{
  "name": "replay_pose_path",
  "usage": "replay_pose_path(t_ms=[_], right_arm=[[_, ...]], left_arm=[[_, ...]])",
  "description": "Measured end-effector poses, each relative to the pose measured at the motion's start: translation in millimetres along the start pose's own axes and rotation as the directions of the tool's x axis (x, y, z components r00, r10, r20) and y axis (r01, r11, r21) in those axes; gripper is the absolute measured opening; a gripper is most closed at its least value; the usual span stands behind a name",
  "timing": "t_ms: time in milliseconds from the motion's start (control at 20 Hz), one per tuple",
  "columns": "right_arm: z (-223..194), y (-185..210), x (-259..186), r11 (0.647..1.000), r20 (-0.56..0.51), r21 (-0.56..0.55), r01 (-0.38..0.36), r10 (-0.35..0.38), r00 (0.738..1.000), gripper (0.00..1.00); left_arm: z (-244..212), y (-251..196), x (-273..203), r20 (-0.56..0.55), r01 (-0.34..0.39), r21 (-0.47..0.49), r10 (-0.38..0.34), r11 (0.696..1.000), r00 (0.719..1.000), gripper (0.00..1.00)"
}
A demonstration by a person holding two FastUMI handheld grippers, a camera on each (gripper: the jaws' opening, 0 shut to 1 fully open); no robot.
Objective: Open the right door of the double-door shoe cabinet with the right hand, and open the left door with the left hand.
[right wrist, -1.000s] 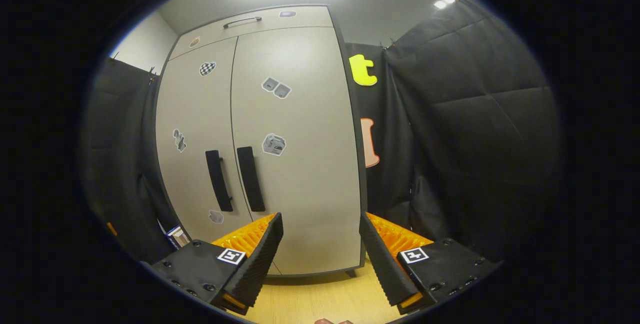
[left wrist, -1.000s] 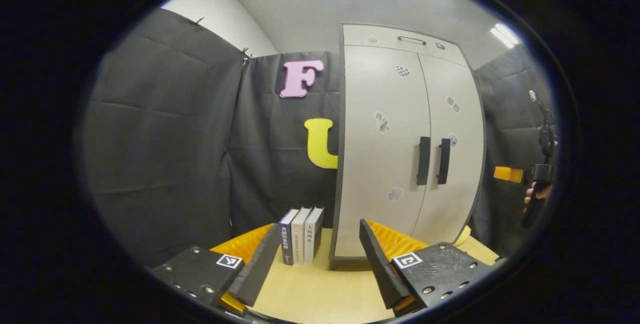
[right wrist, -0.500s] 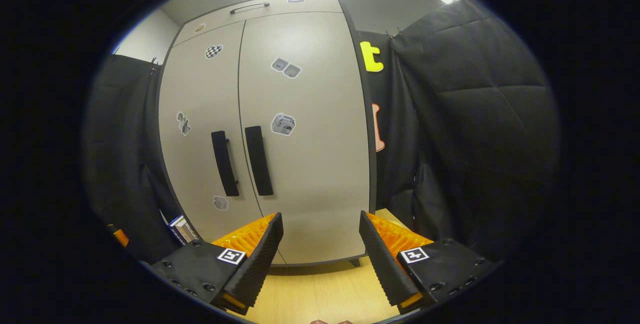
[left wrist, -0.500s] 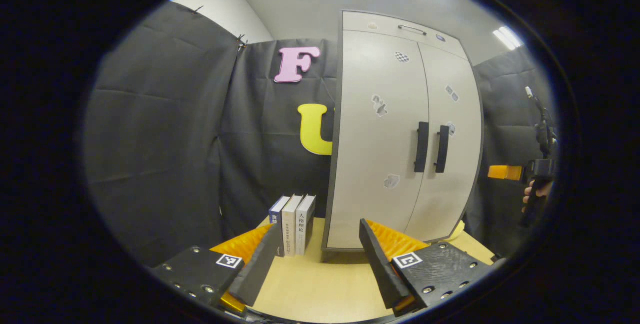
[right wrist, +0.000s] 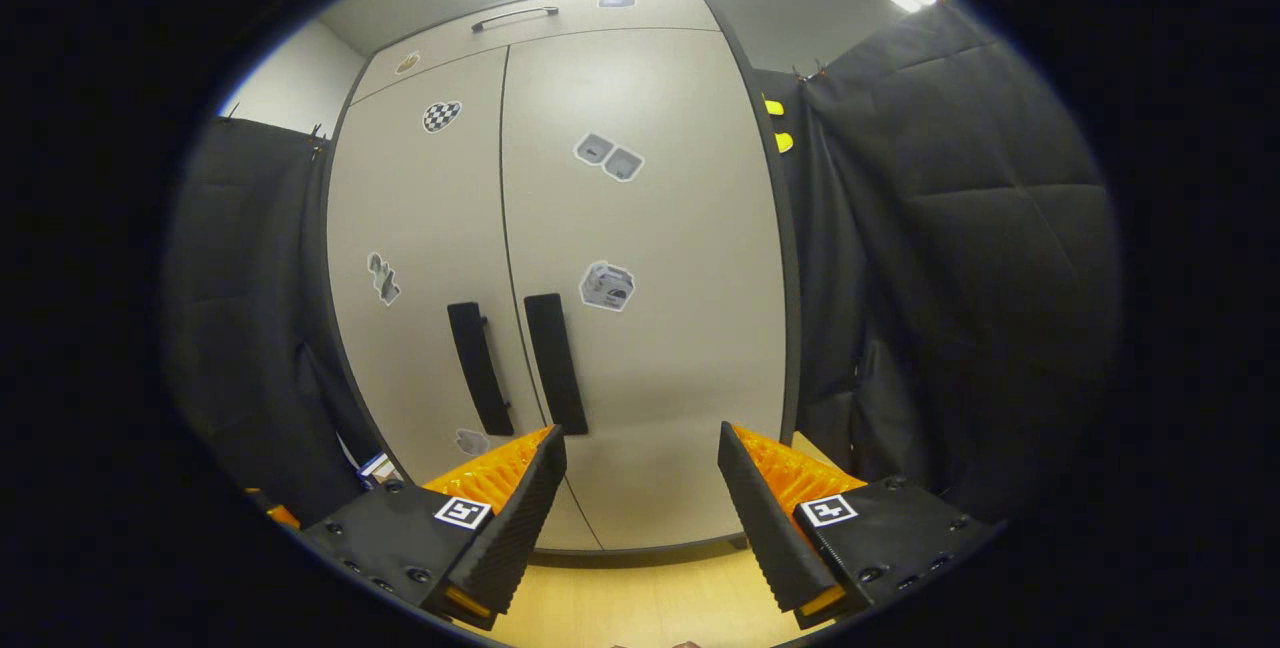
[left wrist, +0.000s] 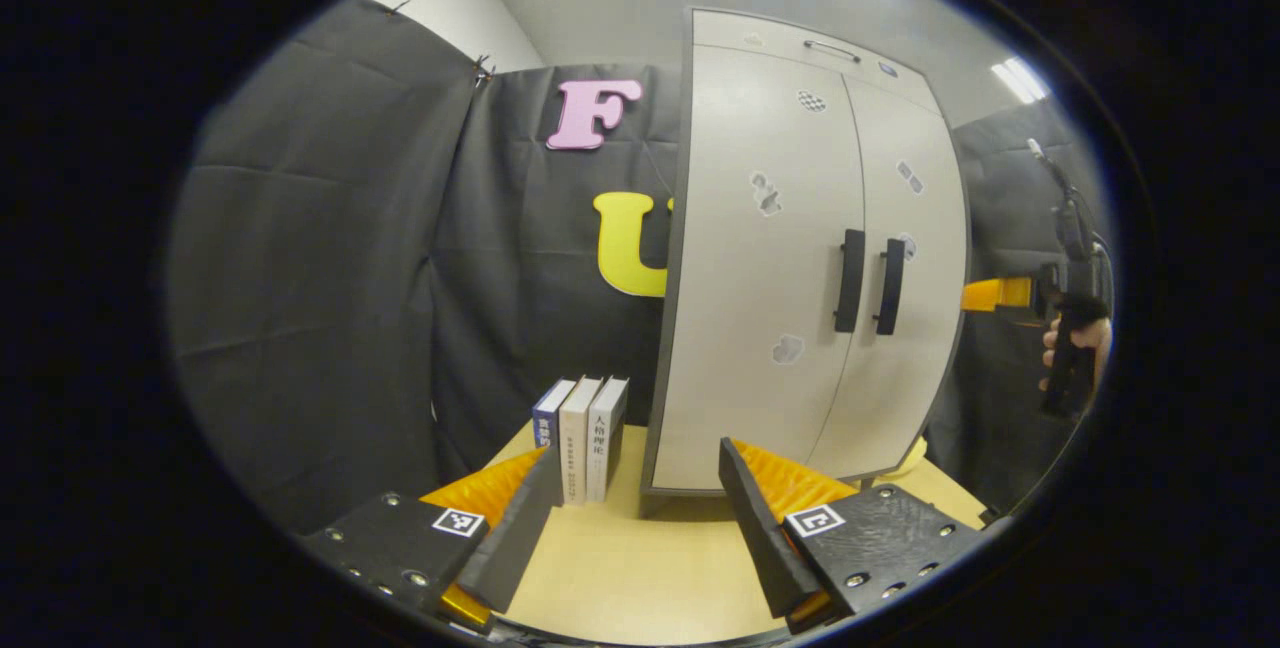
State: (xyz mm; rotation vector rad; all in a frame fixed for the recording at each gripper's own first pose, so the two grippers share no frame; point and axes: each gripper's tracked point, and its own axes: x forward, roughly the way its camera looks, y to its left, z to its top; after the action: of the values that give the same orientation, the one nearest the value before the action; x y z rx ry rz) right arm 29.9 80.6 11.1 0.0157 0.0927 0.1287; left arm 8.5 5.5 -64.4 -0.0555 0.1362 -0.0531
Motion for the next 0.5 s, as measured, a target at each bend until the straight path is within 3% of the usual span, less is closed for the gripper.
replay_pose_path(t_ms=[250,300,350,500], right_arm=[[19,27,42,0.999,0.009,-0.033,-0.04,0.04,0.999,0.96],[21,31,52,0.998,0.016,-0.045,-0.041,0.042,0.999,0.92],[19,33,61,0.998,0.016,-0.051,-0.04,0.041,0.999,0.96],[11,41,85,0.999,-0.006,-0.008,-0.041,0.041,0.999,0.96]], left_arm=[[-13,3,-4,-0.023,-0.001,-0.014,0.001,1.0,1.0,0.9],[-14,5,-7,-0.025,-0.003,-0.024,0.003,1.0,1.0,0.9],[-15,8,-10,-0.027,-0.006,-0.032,0.006,0.999,1.0,0.9],[-21,22,-16,-0.041,-0.027,-0.027,0.026,0.999,0.999,0.9]])
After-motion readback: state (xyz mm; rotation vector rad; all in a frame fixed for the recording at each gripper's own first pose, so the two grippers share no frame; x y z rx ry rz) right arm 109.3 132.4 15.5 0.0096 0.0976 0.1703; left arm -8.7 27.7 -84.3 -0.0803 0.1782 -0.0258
